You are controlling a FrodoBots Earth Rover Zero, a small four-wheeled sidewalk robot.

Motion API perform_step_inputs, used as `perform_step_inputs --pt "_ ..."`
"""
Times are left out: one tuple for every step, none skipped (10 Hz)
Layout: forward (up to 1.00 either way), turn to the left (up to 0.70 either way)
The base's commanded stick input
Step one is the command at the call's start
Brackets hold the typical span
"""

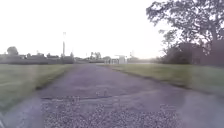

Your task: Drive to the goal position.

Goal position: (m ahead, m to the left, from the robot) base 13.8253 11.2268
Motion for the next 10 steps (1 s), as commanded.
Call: perform_step_inputs --pt "0.70 0.00" --pt "0.70 0.00" --pt "0.70 0.00" --pt "0.70 0.00" --pt "0.70 0.00" --pt "0.70 0.00" --pt "0.70 0.00" --pt "0.70 0.00" --pt "0.70 0.00" --pt "0.70 0.00"
